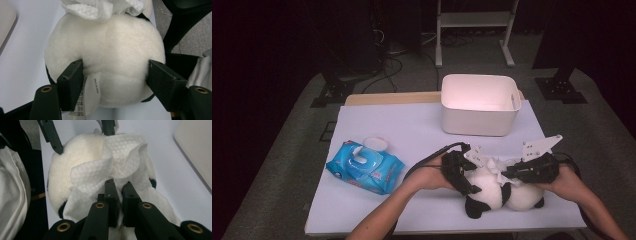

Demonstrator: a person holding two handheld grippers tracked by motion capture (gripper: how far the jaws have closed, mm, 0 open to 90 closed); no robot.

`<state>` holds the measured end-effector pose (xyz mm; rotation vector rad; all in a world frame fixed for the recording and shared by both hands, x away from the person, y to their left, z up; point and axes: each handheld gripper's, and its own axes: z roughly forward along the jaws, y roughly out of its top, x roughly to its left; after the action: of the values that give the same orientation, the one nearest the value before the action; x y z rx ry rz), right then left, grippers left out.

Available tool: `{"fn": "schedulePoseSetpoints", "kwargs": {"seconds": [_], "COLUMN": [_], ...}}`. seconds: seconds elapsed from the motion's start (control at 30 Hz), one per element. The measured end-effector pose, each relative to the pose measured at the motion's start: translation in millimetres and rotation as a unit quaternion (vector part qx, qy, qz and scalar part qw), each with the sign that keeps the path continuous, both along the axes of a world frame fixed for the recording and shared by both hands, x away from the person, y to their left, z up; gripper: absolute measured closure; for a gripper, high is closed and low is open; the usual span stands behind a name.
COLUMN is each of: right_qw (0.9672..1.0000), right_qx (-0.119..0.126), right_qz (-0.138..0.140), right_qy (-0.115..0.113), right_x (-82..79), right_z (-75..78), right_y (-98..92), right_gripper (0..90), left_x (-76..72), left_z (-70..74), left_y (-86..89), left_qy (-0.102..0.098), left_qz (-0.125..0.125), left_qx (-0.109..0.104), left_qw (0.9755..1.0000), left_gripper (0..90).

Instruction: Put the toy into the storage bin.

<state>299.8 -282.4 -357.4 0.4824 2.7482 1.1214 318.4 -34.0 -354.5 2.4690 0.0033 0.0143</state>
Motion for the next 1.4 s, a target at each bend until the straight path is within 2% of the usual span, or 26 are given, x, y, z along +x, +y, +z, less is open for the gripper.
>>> {"fn": "schedulePoseSetpoints", "kwargs": {"seconds": [0.17, 0.33, 0.5, 0.6, 0.73, 0.9, 1.03, 1.2, 1.4], "right_qw": [1.0000, 1.0000, 0.9998, 0.9994, 0.9989, 0.9974, 0.9963, 0.9975, 0.9995], "right_qx": [-0.004, 0.004, 0.002, -0.008, -0.006, -0.007, -0.008, -0.001, -0.016], "right_qz": [0.004, 0.007, 0.010, 0.014, 0.027, 0.054, 0.069, 0.056, 0.001], "right_qy": [-0.005, -0.003, -0.016, -0.030, -0.036, -0.047, -0.050, -0.041, -0.027], "right_x": [-4.9, -18.7, -32.3, -35.7, -33.3, -23.1, -16.0, -11.5, -5.0], "right_z": [-1.0, -3.2, -3.9, -0.5, 9.2, 20.4, 22.8, 22.0, 15.4], "right_y": [1.5, 1.2, 1.2, 2.3, 11.0, 34.8, 49.8, 35.7, 1.4], "right_gripper": [84.3, 84.8, 84.8, 84.9, 85.0, 84.8, 84.8, 84.8, 84.5], "left_x": [3.6, 6.0, 3.4, 0.0, -2.4, -5.8, -8.9, -8.7, -10.0], "left_z": [7.6, 13.3, 11.1, 8.0, 8.4, 7.7, 7.2, 7.0, 7.7], "left_y": [2.0, 1.9, -3.5, -7.0, -8.6, -8.8, -8.5, -9.7, -10.7], "left_qy": [0.012, 0.018, 0.026, 0.019, 0.014, 0.005, -0.002, -0.004, -0.005], "left_qz": [0.013, 0.024, 0.017, 0.008, 0.006, 0.006, 0.007, 0.001, -0.002], "left_qx": [-0.003, -0.009, 0.001, 0.008, 0.009, 0.007, 0.008, 0.002, 0.003], "left_qw": [0.9998, 0.9995, 0.9995, 0.9998, 0.9998, 0.9999, 0.9999, 1.0000, 1.0000], "left_gripper": [27.9, 26.8, 26.4, 29.7, 30.7, 30.8, 30.8, 31.0, 31.0]}}
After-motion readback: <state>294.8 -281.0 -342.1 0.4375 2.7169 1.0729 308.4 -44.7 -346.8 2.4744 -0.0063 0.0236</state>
